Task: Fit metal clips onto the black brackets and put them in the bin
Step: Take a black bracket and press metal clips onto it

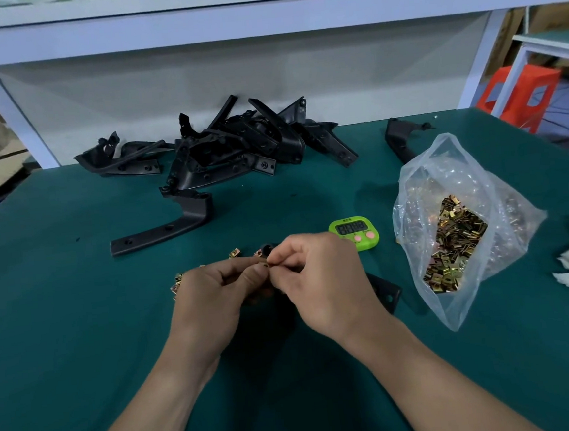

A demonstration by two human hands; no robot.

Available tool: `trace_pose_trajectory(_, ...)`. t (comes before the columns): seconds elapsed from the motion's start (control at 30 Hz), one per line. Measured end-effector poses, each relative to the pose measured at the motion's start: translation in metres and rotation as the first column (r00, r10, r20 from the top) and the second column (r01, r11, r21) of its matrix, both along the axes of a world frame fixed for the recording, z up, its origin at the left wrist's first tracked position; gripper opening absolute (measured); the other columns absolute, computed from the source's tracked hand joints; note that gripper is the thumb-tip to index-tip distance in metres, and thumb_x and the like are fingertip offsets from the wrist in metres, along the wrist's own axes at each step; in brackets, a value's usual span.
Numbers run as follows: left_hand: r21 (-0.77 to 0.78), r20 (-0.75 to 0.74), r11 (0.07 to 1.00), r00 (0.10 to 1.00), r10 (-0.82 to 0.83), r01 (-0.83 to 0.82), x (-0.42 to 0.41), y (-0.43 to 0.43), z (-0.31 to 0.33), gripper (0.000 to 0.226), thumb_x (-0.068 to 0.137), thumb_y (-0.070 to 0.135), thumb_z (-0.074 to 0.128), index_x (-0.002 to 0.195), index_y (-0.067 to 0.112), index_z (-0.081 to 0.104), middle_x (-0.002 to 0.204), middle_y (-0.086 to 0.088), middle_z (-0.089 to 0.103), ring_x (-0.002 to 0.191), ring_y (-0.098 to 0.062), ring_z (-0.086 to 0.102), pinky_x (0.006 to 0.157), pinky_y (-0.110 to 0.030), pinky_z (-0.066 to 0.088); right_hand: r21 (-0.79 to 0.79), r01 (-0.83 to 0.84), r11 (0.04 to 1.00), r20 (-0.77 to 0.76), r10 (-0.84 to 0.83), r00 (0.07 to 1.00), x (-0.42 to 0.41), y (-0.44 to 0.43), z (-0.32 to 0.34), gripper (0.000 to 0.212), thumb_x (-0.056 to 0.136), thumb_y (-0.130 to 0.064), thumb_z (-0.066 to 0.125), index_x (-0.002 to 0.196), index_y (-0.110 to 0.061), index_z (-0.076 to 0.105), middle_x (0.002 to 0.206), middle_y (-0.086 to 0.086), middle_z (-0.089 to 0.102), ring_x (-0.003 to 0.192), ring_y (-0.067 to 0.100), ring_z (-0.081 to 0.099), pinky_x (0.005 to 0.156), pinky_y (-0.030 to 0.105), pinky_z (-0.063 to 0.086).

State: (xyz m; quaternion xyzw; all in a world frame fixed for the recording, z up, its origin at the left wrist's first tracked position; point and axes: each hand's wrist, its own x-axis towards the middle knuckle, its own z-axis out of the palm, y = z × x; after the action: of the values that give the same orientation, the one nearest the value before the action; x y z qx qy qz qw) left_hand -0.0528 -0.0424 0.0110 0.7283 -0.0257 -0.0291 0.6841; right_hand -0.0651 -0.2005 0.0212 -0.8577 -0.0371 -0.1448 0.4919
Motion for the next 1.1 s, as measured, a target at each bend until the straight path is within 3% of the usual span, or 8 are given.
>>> trace_pose_trajectory(0.2,0.157,0.114,0.988,0.993,-0.004,-0.014,-0.001,0.001,-0.002,0.019,0.094,0.016,0.072,0.095,0.033,0.082,0.086,0.010,0.080,0.084,-0.005,0.076,0.074,-0.014,0.055,0.015,-0.029,0.999,-0.034,0.030,0.999,-0.001,-0.001,0.002,0.007,0.085,-0.014,0.079,0.087,-0.020,0.078,0.071,-0.009,0.075,0.062,0.002,0.070,0.063,0.027,0.060)
trace_pose_trajectory(0.3,0.119,0.143,0.993,0.990,-0.019,0.002,-0.002,0.003,-0.001,0.022,0.086,0.016,0.080,0.104,0.029,0.080,0.094,0.009,0.080,0.092,-0.008,0.076,0.084,-0.022,0.059,0.089,-0.071,0.993,-0.071,0.078,0.994,0.000,-0.006,0.006,0.011,0.084,-0.008,0.079,0.084,-0.019,0.077,0.072,-0.008,0.076,0.060,0.005,0.071,0.059,0.024,0.059)
trace_pose_trajectory(0.4,0.124,0.169,0.992,0.985,-0.037,0.016,0.000,0.008,0.002,0.025,0.080,0.010,0.084,0.095,0.029,0.083,0.091,0.006,0.080,0.089,-0.010,0.076,0.083,-0.020,0.058,0.149,-0.129,0.980,-0.141,0.150,0.979,0.000,-0.011,0.011,0.011,0.084,-0.004,0.079,0.083,-0.014,0.076,0.069,-0.005,0.075,0.055,0.010,0.071,0.053,0.018,0.053)
trace_pose_trajectory(0.63,0.354,0.319,0.935,0.944,-0.090,-0.031,-0.002,0.014,0.008,0.035,0.092,0.012,0.074,0.098,0.046,0.078,0.090,0.022,0.077,0.089,0.003,0.072,0.080,-0.013,0.053,0.239,-0.151,0.959,-0.206,0.202,0.957,-0.001,-0.011,0.015,0.007,0.084,-0.003,0.079,0.085,-0.008,0.074,0.066,0.003,0.074,0.055,0.016,0.071,0.050,0.020,0.049)
trace_pose_trajectory(0.8,0.092,0.127,0.984,0.978,-0.164,0.153,0.000,0.010,0.008,0.036,0.093,0.000,0.067,0.096,0.032,0.082,0.088,-0.001,0.080,0.082,-0.009,0.075,0.074,-0.015,0.055,0.268,-0.164,0.949,-0.234,0.230,0.945,0.000,-0.016,0.017,0.006,0.084,0.000,0.077,0.086,-0.005,0.074,0.067,0.005,0.074,0.055,0.015,0.070,0.049,0.020,0.048)
trace_pose_trajectory(0.9,-0.061,0.006,0.979,0.981,-0.196,0.196,0.003,0.011,0.005,0.021,0.089,0.007,0.070,0.099,0.020,0.082,0.085,-0.012,0.078,0.077,-0.015,0.073,0.073,-0.020,0.057,0.234,-0.184,0.955,-0.242,0.240,0.940,0.000,-0.018,0.018,0.008,0.085,-0.002,0.078,0.087,-0.008,0.074,0.069,0.005,0.075,0.057,0.016,0.071,0.050,0.020,0.048)
trace_pose_trajectory(1.0,-0.175,-0.083,0.957,0.965,-0.247,0.230,0.004,0.015,0.002,0.026,0.078,0.019,0.073,0.102,0.014,0.081,0.089,-0.014,0.077,0.078,-0.016,0.072,0.072,-0.022,0.057,0.178,-0.204,0.963,-0.214,0.240,0.947,0.000,-0.019,0.019,0.010,0.084,-0.003,0.079,0.084,-0.012,0.074,0.067,0.001,0.074,0.057,0.015,0.072,0.053,0.020,0.050)
trace_pose_trajectory(1.1,-0.272,-0.168,0.936,0.947,-0.275,0.223,0.007,0.018,0.003,0.026,0.079,0.014,0.071,0.103,0.010,0.081,0.089,-0.013,0.075,0.074,-0.014,0.070,0.067,-0.021,0.057,0.121,-0.223,0.967,-0.183,0.242,0.953,-0.001,-0.019,0.020,0.012,0.083,-0.005,0.079,0.082,-0.016,0.074,0.065,-0.002,0.073,0.056,0.014,0.072,0.055,0.020,0.053)
